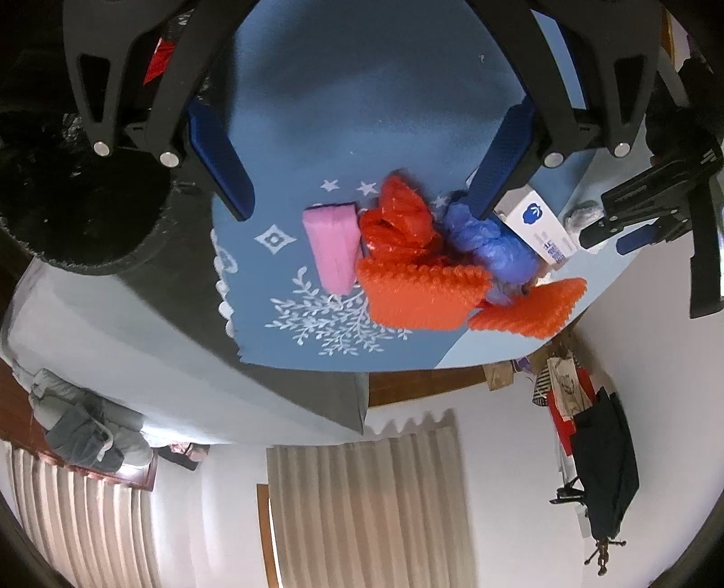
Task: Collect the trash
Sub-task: 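Grasp the white crumpled tissue ball with the left tool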
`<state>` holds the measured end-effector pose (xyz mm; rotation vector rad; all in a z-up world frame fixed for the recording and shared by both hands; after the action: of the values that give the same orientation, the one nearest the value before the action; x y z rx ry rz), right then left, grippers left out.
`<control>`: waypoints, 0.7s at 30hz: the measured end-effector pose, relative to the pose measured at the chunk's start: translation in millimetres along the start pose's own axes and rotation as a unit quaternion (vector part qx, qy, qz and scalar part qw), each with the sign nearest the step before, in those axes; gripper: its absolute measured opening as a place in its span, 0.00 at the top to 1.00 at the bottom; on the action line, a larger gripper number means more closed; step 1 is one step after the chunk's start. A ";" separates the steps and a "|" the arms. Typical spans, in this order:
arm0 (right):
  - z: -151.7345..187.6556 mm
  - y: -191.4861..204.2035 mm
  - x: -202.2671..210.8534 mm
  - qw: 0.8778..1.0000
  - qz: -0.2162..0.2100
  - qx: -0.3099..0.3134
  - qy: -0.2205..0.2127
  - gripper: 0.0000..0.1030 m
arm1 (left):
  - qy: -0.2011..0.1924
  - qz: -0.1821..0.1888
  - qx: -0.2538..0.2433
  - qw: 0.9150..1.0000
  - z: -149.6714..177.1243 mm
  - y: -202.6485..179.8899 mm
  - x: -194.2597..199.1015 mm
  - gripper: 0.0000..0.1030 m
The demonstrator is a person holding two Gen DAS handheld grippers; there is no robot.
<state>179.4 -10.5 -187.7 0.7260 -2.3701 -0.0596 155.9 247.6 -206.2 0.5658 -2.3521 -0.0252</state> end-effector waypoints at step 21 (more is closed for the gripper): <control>2.5 31.0 -10.5 0.999 -0.040 0.023 0.017 0.10 | 0.037 0.032 0.001 0.999 9.7 -2.3 -7.8 0.70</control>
<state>169.5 20.7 -188.8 0.8378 -2.3167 -0.0264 155.7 247.3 -218.9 0.4843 -2.2972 0.0253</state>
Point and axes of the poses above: each gripper's, at about its wrist camera, not at the fingertips, and x roughly against the way its jaws point, y to its left, z to its underside, the point moved 6 cm from there along -x, roughly the way its jaws point, and after that the axes turned 12 degrees about -z, right-handed, at the moved point
